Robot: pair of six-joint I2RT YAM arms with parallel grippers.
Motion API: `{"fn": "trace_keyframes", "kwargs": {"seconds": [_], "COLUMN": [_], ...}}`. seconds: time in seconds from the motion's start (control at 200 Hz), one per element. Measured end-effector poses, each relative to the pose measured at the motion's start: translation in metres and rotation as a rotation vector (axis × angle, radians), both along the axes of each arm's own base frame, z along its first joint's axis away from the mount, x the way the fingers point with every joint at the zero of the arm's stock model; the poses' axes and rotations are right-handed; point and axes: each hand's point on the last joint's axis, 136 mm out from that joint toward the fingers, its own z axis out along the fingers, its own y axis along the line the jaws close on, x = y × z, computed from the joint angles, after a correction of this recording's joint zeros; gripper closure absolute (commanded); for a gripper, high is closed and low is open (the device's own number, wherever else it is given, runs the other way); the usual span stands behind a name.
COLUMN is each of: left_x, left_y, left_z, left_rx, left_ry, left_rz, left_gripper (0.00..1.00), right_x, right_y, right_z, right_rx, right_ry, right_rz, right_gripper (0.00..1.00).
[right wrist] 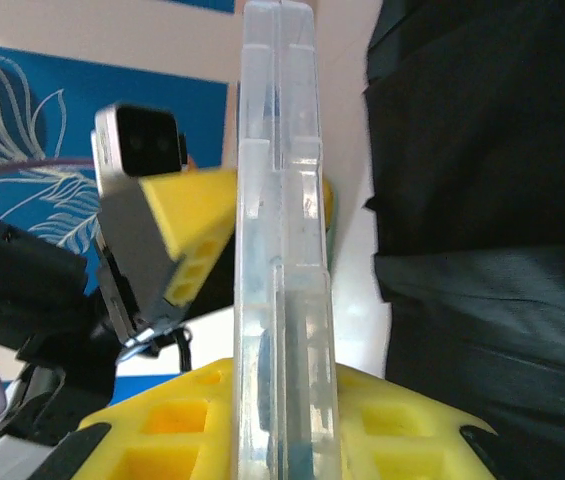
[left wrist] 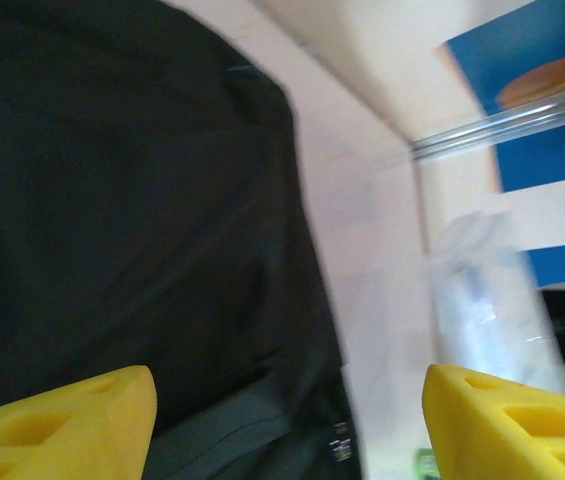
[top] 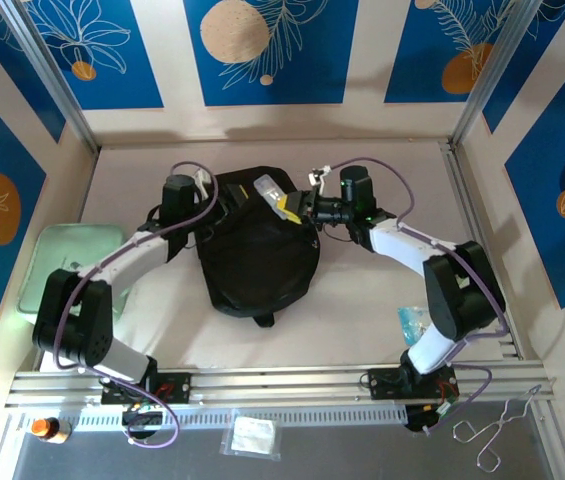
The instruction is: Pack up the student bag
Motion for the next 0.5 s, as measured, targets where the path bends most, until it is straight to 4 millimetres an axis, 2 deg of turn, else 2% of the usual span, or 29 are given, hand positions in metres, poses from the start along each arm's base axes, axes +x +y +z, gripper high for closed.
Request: {"fn": "trace_keyframes", "kwargs": {"seconds": [0.075, 0.15, 0.33, 0.5], "left_x": [-0.009, -0.023, -0.065, -0.097], "left_y": [-0.001, -0.013, -0.063, -0.097], "left_z": [-0.014, -0.026, -0.046, -0.091], "left_rx": [0.08, 0.144, 0.233, 0.305], "left_ry": [0.02, 0.033, 0.039, 0.12], "left_rz": [-0.015, -0.062, -0.231, -0.343], "left_gripper": [0.29, 0.29, 0.34, 0.36], "right_x": [0.002, 0.004, 0.008, 0.01], "right_y": [-0.015, -0.03, -0.067, -0.093], "right_z": [0.003, 0.007, 0.0, -0.01], "right_rx": [-0.042, -0.08, -0.169, -0.227], "right_ry": [-0.022, -0.045, -0.045, -0.019], "right_rz": [-0.043, -0.082, -0.183, -0.254], "right_gripper": [0.88, 0.88, 0.88, 0.88]}}
